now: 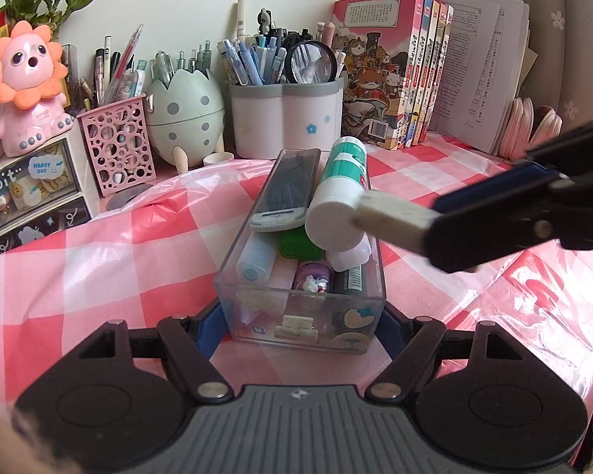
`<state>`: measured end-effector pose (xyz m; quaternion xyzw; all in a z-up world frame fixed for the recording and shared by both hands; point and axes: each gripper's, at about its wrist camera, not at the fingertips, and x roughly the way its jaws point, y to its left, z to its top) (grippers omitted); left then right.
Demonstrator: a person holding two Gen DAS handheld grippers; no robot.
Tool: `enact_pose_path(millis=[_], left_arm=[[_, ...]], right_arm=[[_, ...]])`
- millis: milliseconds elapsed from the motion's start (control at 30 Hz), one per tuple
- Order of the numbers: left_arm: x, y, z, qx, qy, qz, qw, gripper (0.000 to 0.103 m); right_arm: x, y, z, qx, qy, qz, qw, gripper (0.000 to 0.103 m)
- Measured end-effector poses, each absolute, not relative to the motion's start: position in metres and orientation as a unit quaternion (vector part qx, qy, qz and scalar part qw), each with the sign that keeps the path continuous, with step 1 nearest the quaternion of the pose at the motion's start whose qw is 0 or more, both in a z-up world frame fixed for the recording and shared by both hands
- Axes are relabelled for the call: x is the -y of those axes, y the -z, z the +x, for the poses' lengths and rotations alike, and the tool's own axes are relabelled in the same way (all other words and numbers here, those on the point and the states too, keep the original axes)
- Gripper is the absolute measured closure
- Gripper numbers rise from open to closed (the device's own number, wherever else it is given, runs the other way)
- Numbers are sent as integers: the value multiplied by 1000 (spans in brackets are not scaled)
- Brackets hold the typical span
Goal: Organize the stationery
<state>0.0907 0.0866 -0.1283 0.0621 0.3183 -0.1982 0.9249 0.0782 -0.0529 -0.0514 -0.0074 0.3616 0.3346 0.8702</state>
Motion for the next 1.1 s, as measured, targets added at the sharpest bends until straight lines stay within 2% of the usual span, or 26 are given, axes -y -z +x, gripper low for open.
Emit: enact_pose_path(millis=[300, 400, 633, 767, 900, 1100], left_arm=[[-87, 128, 91, -318, 198, 62, 925, 51], [-87, 128, 91, -318, 198, 62, 925, 51], [-87, 128, 91, -318, 198, 62, 925, 51], [-87, 128, 91, -318, 198, 63, 925, 51], [-84, 127, 88, -315, 187, 71, 928, 51], [-72, 122, 89, -345, 139, 56, 927, 52]], right_arm=[[26, 52, 98, -371, -354, -53, 857, 79], [27, 50, 99, -359, -354, -57, 862, 69], [42, 47, 99, -352, -337, -45, 872, 68], [57, 49, 97, -354, -316, -25, 880, 58], [75, 52, 92, -356, -288, 3, 889, 43], [97, 55, 87, -358, -252, 36, 899, 36]])
